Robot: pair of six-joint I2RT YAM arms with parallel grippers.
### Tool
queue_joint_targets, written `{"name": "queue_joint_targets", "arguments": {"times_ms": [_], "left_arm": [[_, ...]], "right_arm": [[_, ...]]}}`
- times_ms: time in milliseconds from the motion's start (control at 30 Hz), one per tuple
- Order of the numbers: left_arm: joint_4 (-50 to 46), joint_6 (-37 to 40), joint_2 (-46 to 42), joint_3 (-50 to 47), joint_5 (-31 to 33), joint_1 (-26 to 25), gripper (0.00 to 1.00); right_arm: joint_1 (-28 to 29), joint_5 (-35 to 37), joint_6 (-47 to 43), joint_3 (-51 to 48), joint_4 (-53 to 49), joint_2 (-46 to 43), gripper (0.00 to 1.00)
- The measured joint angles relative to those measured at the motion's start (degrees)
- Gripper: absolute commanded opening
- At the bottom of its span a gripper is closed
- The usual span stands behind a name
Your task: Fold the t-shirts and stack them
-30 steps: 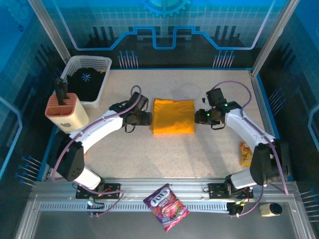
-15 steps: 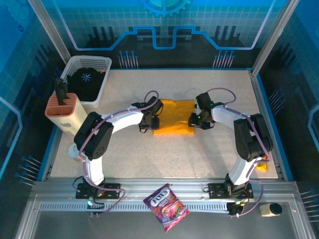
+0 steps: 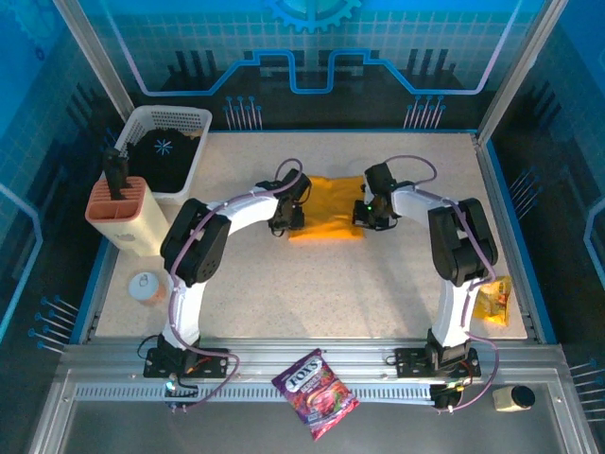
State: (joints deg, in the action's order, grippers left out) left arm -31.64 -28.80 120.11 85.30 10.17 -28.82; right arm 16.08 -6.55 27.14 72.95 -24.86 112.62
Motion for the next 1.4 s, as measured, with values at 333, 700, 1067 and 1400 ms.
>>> {"name": "queue_joint_targets", "arguments": {"times_ms": [333,700,1067,1400], "left_arm": [[-6.78,6.93,15.61,25.94,-1.4,6.86,0.28],[-16.57,13.51,31.91,55.19,-3.69,10.03,0.28],[-17.38,16.57,32.15,55.95,-5.11,11.28,0.47],[-16.35,18.03,31.15,55.76,-4.5,12.7,0.63]], "right_arm": [[-2.47,-0.83,-1.33,21.03,-4.94,13.64,0.0],[-6.19,-2.97,-2.25,44.83,-12.24,27.78,0.0],[-7.28,-4.59,-3.43,57.11,-17.57,34.77,0.0],[-7.54,-5.88,-4.17,51.41,-17.86,30.71,0.24]]}}
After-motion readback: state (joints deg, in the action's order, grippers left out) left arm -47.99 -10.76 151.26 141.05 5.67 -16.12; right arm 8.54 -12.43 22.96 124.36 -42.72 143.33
